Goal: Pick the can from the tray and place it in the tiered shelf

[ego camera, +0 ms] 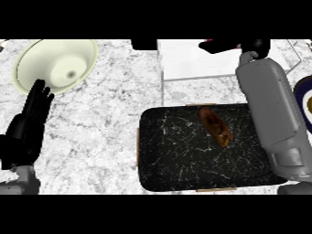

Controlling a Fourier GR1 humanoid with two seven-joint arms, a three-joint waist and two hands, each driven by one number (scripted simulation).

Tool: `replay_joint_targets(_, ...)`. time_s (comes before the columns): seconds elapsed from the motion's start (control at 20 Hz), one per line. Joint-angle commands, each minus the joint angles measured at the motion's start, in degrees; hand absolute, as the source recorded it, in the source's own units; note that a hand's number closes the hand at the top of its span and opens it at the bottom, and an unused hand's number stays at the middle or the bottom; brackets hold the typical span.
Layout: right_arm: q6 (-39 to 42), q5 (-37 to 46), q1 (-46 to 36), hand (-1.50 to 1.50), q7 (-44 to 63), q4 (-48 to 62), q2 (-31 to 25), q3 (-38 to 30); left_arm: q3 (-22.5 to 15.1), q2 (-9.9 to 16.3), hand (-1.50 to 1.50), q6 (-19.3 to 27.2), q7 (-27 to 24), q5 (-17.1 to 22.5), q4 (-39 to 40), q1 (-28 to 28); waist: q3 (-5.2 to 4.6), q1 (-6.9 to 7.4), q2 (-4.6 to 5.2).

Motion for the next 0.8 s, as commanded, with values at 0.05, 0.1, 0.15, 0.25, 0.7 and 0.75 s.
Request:
replay_joint_targets(0.05,-2.1,-4.1,-2.1,-1.50,-7.3,6.4,-0.6,-2.2,-0.5,-0.6,0.00,1.7,2.9,-1.7,-1.8,-1.1,0.03,0.12,0.12)
replay_joint_targets(0.1,-1.9,-5.1,-2.5,-1.50,-8.3,5.6,-1.4,-2.8,1.3,0.1,0.00,0.2,0.4,-0.1,2.8,-3.7,0.02,-0.15,0.14)
replay_joint_targets(0.15,-1.3,-5.3,-3.0,-1.50,-7.1,3.7,-0.5,-1.9,-1.2,-1.1,0.00,1.6,4.5,-1.7,-1.3,-2.4,0.03,-0.20,-0.01)
replay_joint_targets(0.25,-0.1,-8.0,-2.2,-1.50,-7.0,-1.0,-2.2,-3.7,0.2,-1.1,0.00,0.1,-1.0,-0.5,1.2,0.5,0.01,-0.58,-0.13)
replay_joint_targets(0.7,-1.4,-11.0,2.3,-1.50,3.6,-14.9,-6.5,-7.3,3.0,1.3,0.00,-0.4,2.3,0.6,-1.9,0.3,-0.01,-1.45,-0.50)
replay_joint_targets(0.75,0.5,-10.6,2.0,-1.50,6.7,-16.4,-8.2,-6.9,-0.9,-2.2,0.00,2.3,1.9,-2.8,-1.1,0.1,-0.01,-1.58,-0.46)
